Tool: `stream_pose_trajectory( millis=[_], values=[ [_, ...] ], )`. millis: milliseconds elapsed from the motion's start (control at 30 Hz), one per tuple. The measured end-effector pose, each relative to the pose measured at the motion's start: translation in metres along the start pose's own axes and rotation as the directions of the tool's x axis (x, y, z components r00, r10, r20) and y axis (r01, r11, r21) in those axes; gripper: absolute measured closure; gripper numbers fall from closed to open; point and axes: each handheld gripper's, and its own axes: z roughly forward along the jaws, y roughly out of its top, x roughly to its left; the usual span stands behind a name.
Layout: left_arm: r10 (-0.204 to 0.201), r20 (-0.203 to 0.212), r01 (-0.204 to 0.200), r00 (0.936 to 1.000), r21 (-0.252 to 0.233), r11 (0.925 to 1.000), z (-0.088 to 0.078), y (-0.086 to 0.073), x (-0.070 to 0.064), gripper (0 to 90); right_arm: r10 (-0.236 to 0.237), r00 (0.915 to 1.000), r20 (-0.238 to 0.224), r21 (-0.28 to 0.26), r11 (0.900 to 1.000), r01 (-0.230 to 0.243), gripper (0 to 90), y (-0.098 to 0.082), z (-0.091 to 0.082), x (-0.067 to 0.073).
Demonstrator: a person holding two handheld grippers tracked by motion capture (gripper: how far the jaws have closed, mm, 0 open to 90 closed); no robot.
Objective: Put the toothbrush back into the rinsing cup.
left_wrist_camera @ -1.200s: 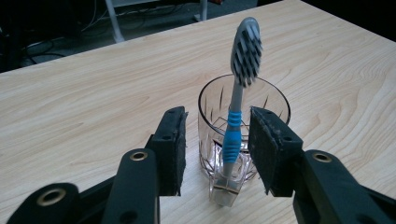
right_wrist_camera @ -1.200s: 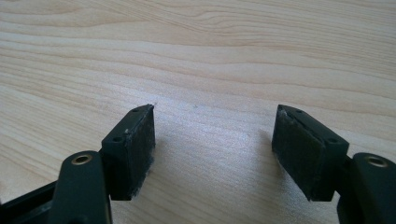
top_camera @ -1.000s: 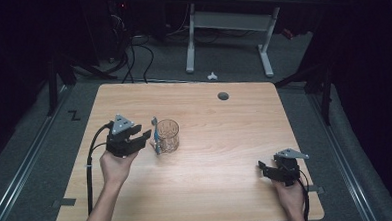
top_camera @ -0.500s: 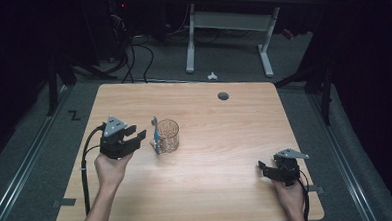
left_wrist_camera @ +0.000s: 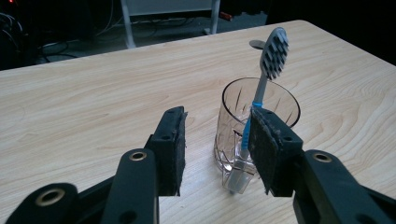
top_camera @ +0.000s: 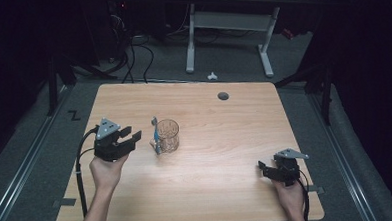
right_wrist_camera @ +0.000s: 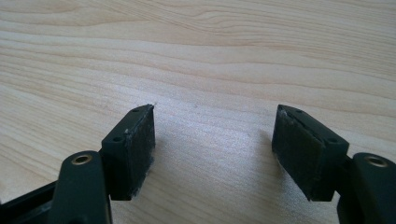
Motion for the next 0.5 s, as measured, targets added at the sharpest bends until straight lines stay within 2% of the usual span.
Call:
stream_pose_trajectory(
  millis=[500],
  values=[
    [-0.019,-0.012,0.019,0.9997,-0.012,0.9997,-0.010,-0.005,0.006,56.6,0.001,1.0000,0.000,0.000,1.000,-0.001,30.4,0.000,0.000,0.000]
  ],
)
